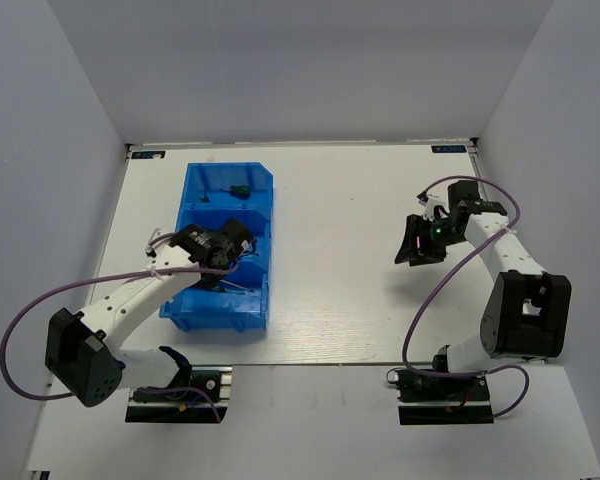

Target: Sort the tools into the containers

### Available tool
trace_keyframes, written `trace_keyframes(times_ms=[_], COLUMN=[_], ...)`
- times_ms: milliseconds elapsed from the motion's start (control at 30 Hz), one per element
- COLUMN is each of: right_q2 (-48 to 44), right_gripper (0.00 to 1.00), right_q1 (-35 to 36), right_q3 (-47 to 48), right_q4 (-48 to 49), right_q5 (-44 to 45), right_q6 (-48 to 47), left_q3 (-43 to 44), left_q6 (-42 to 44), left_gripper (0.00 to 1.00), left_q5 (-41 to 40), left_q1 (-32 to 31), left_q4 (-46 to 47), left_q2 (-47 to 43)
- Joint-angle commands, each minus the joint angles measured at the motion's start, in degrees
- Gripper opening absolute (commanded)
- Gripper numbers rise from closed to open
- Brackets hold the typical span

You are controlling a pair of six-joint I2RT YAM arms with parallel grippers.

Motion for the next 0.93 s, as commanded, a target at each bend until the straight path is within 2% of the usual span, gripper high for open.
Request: trace_keyframes(times_ms=[0, 67, 233, 267, 333, 367, 433, 467, 500, 533, 600, 667, 733, 900], right_q2=[0.26, 0.44, 0.53, 0.53, 0.26, 0.26, -0.61, -1.05, -2.1, -2.98, -4.3, -6.14, -6.85, -12.3], right_gripper=[0.57, 0.64, 0.8, 0.83, 0.91, 0.91, 0.91, 0.91, 0.91, 0.91, 0.91, 0.91, 0.91, 0.91], right_q1=[0.22, 0.23, 0.84, 0.84, 0.67, 2.93, 3.47, 3.74, 4.26, 4.27, 4.88, 4.97, 4.97, 4.62], right_q3=[0.57, 0.84, 1.8, 1.98, 2.51, 2.6, 2.68, 2.51, 2.25, 2.07, 1.89, 1.98, 2.59, -0.55], right_q4=[-0.74, -0.74, -0.3, -0.47, 0.05, 0.14, 1.19, 1.89, 2.51, 3.99, 5.23, 6.9, 7.78, 10.94], right_q5=[-2.67, -3.99, -5.67, -5.76, -5.06, -4.71, -2.79, -2.34, -0.94, 0.55, 4.59, 10.91, 16.0, 19.2], right_q6=[-0.31, -1.28, -4.27, -5.05, -5.85, -6.72, -7.08, -7.86, -8.05, -8.13, -7.17, -3.4, -1.55, -1.98], left_q3=[-0.91, -0.13, 6.28, 8.56, 9.89, 9.9, 7.9, 6.31, 4.38, 0.1, -0.82, 3.47, 6.9, 6.91], left_q6=[-1.59, -1.59, 7.53, 14.6, 22.45, 32.94, 45.2, 52.13, 63.77, 70.76, 83.33, 89.19, 91.74, 96.31], left_gripper=[0.41, 0.67, 0.82, 0.83, 0.84, 0.84, 0.84, 0.84, 0.87, 1.0, 1.0, 1.0, 1.0, 1.0], left_q5=[0.13, 0.66, -1.71, -1.71, -1.11, 0.55, 3.98, 8.87, 12.31, 21.83, 31.46, 36.76, 37.75, 37.75], left_q1=[0.54, 0.54, -0.6, -0.6, -1.22, -1.22, -1.75, -2.27, -2.27, -2.27, -2.27, -2.27, -2.89, -2.89], left_q4=[-3.32, -3.32, -2.45, -1.22, 4.74, 7.81, 15.88, 27.06, 33.01, 46.12, 52.11, 48.72, 46.79, 51.42], left_q2=[-1.47, -1.47, 0.89, 0.9, 0.9, -0.06, -2.34, -5.57, -7.34, -8.93, -9.04, -6.04, -2.62, -3.14])
